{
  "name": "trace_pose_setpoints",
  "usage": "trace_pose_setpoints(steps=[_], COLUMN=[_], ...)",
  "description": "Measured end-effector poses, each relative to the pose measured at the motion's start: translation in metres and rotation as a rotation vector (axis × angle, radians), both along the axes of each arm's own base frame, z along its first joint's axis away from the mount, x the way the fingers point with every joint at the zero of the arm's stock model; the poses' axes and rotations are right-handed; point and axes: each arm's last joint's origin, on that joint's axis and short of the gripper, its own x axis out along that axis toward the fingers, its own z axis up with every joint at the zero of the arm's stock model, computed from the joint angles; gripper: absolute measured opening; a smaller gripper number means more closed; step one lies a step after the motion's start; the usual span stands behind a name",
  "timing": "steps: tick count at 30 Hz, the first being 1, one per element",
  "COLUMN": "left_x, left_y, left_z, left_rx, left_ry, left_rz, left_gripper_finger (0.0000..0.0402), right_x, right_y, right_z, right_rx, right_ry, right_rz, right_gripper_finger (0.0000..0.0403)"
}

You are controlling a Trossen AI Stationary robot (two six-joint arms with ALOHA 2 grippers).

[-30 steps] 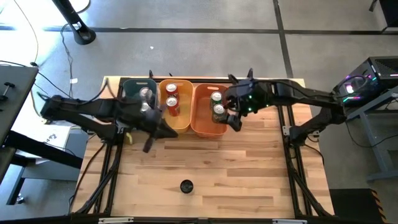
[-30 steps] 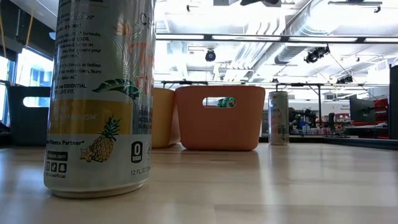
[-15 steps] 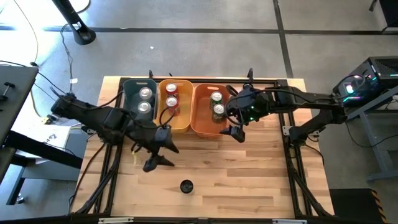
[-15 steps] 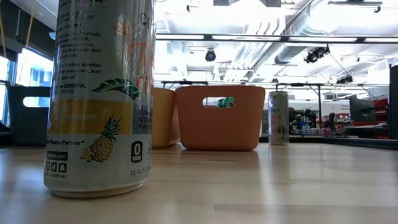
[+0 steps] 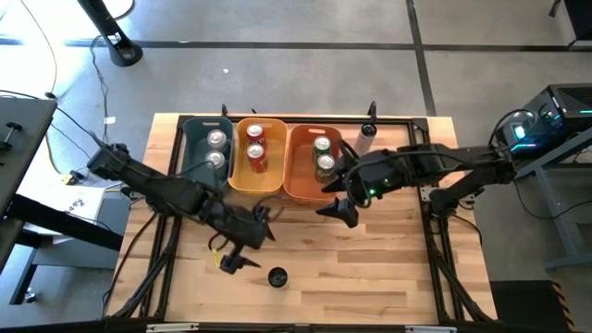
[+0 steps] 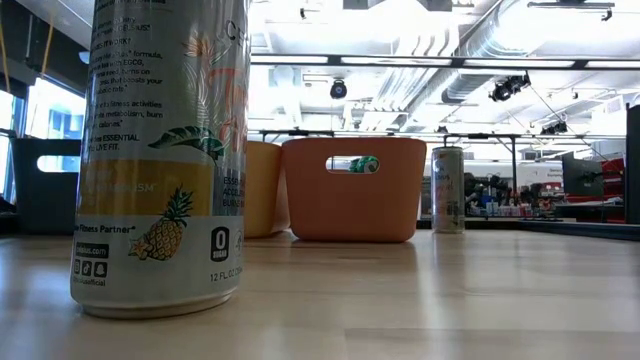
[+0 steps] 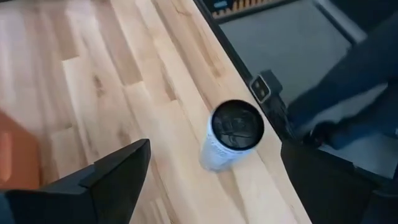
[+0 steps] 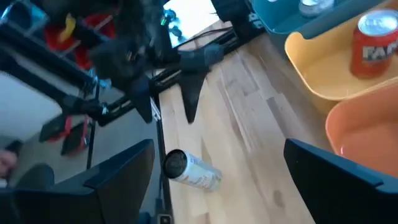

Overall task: Sort soda cans
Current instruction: Move the bottom black soda can to the right of the orange bin

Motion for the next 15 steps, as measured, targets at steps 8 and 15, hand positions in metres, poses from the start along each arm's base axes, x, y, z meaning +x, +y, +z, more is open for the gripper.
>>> trace_pose_setpoints(steps=[8,15], left_x=[0.01,0.031], left_y=[-0.015,-0.019], left_z=[-0.014,-0.042], left_rx=[-0.034,0.081], left_ry=[0.032,0.049], left_rz=[-0.098,-0.108], left_gripper_finger=[0.0358,0.0358], right_x=[-0.007,-0.009], right_y=[0.022,0.026], right_z=[-0.001,-0.008], right_rx=[0.022,-0.024], right_ry=[0.01,0.065], right_rz=[-0.072,-0.079], right_gripper_finger=[0.0353,0.0353])
